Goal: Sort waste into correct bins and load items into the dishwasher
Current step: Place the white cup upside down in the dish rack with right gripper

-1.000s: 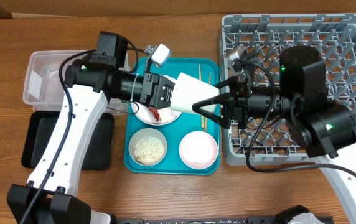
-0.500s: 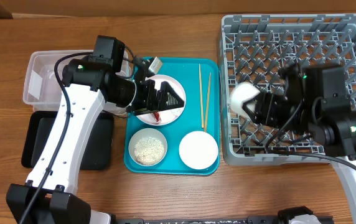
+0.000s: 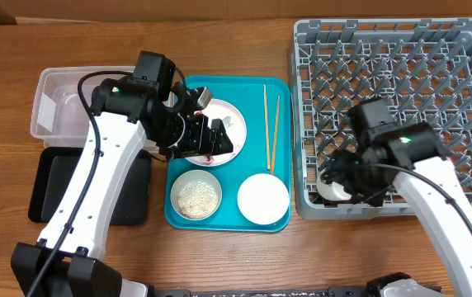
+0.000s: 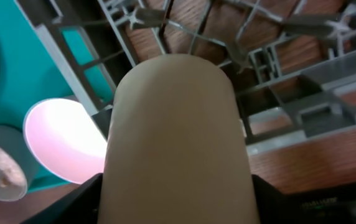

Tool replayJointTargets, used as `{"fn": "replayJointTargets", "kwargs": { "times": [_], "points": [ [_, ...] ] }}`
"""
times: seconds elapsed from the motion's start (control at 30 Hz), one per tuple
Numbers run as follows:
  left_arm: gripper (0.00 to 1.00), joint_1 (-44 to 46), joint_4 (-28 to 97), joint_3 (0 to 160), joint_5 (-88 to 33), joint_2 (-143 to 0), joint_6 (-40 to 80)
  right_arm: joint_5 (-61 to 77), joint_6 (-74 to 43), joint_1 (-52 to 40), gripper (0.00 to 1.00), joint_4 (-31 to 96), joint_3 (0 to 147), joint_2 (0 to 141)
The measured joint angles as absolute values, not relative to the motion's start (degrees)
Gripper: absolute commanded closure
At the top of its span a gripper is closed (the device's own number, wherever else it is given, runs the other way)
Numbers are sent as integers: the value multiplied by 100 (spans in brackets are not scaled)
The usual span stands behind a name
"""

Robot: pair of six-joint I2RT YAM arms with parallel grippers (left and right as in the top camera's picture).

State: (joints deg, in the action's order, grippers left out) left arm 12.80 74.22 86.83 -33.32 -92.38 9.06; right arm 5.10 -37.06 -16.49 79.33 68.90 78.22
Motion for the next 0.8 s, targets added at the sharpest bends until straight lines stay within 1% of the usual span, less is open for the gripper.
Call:
{"fn": "replayJointTargets", "kwargs": {
  "times": [0.07, 0.17, 0.3, 0.37, 0.47, 0.6, 0.8],
  "points": [
    [19, 1308, 7505, 8683, -3144, -9238, 961, 502, -3774, -1697, 18, 7837, 6855, 7913],
    [19, 1455, 7658, 8683, -2746, -9238, 1111, 482, -3830, -1702, 16, 7553, 6858, 7935],
    [19, 1892, 7837, 8670, -1870, -9238, 1520, 449, -3809, -1702, 16, 7218, 7035, 7918],
    [22, 2189, 7789, 8582, -1396, -9238, 1835, 445, -3710, -1702, 16, 7074, 7293, 7863],
    [29, 2646, 7347, 8119, -854, -9236, 2327, 447, -3548, -1702, 13, 6840, 7760, 7666],
    [42, 3081, 6340, 7094, -471, -9238, 2895, 445, -3391, -1702, 12, 6702, 8149, 7242],
    [55, 3179, 5468, 6233, -187, -9380, 3459, 447, -3321, -1702, 12, 6820, 8187, 7098]
  ]
}}
